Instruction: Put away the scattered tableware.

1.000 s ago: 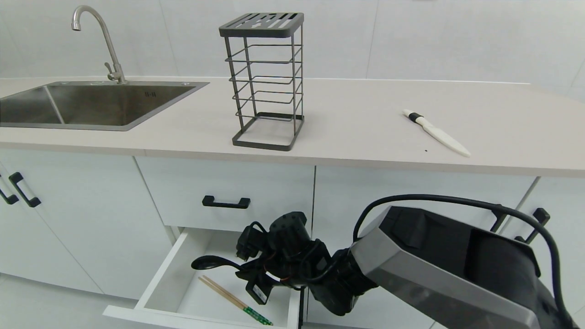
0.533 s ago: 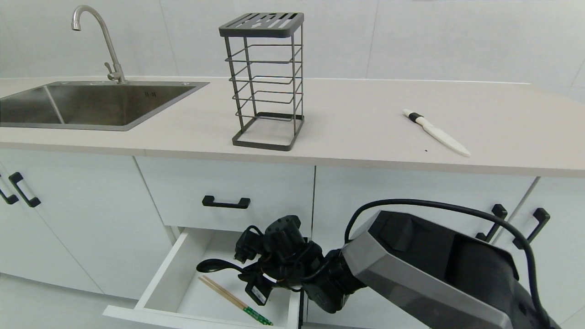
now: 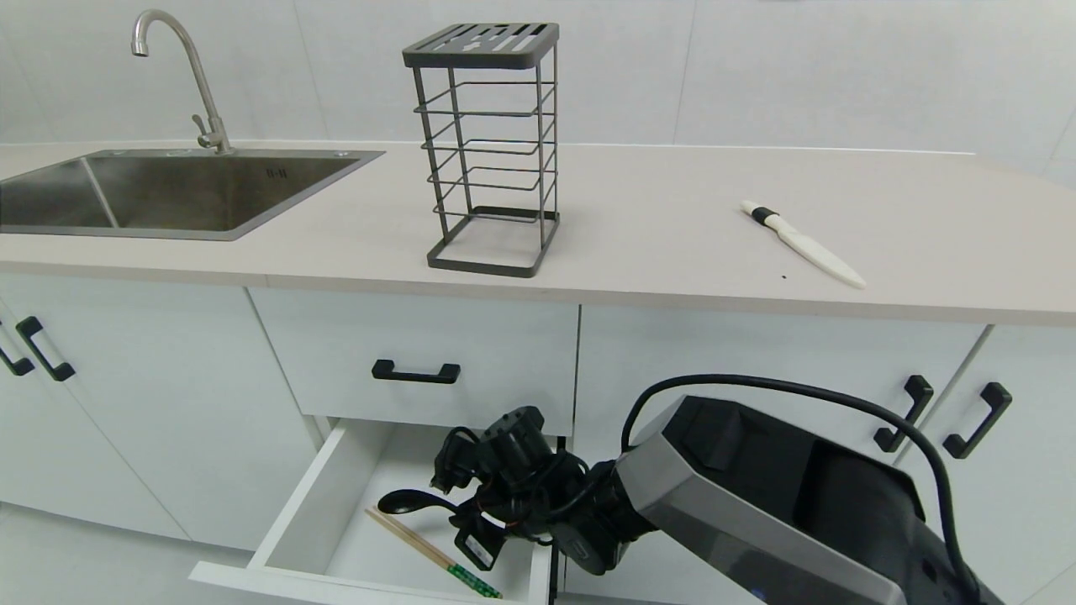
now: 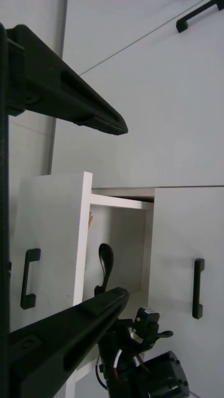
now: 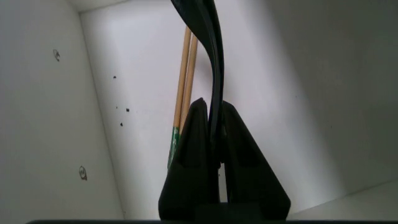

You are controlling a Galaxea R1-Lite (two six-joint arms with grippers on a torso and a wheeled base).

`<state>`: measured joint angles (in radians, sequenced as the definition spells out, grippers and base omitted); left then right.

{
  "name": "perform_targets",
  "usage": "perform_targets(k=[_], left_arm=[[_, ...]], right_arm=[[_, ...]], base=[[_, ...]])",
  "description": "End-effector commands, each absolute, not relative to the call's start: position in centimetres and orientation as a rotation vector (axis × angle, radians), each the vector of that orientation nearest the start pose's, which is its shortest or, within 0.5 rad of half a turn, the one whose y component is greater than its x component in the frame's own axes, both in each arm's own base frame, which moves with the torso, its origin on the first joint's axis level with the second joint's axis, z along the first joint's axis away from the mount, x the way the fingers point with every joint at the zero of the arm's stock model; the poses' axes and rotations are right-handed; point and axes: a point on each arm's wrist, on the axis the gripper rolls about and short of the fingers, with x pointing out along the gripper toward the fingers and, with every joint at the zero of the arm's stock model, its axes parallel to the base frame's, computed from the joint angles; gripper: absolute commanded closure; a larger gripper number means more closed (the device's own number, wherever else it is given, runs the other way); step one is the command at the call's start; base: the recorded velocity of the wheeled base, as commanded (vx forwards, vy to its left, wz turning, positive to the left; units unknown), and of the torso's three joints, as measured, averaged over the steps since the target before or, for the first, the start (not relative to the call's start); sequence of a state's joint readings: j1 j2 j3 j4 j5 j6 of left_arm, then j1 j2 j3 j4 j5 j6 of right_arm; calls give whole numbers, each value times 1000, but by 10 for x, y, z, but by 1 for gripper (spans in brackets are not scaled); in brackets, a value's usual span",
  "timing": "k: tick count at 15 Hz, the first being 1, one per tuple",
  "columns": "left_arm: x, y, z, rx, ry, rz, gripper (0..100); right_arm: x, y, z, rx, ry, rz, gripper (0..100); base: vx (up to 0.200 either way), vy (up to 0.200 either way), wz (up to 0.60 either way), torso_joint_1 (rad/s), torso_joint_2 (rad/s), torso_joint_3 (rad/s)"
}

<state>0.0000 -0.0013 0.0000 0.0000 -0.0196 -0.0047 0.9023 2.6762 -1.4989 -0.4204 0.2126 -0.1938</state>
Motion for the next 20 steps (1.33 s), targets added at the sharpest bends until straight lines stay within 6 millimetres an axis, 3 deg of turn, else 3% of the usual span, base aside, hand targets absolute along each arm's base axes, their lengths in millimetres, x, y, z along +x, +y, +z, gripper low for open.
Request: perform_targets(k=[1, 7, 8, 15, 20], left_arm=[[-23, 0, 75, -5, 0, -20, 0], [-23, 0, 75, -6, 0, -20, 0], [-23, 0, 75, -5, 0, -20, 0], [-23, 0, 75, -5, 0, -20, 0], [-23, 0, 75, -5, 0, -20, 0]], right_arm=[[295, 381, -66, -433, 641, 1134, 100], [294, 381, -66, -436, 642, 1136, 100], [294, 381, -65, -434, 642, 1135, 0], [291, 377, -67, -444, 648, 1139, 0], [287, 381, -32, -429, 572, 1154, 0]], base=[[0, 0, 0, 0, 0, 0], [0, 0, 0, 0, 0, 0], [0, 0, 0, 0, 0, 0], [0, 0, 0, 0, 0, 0], [0, 0, 0, 0, 0, 0]])
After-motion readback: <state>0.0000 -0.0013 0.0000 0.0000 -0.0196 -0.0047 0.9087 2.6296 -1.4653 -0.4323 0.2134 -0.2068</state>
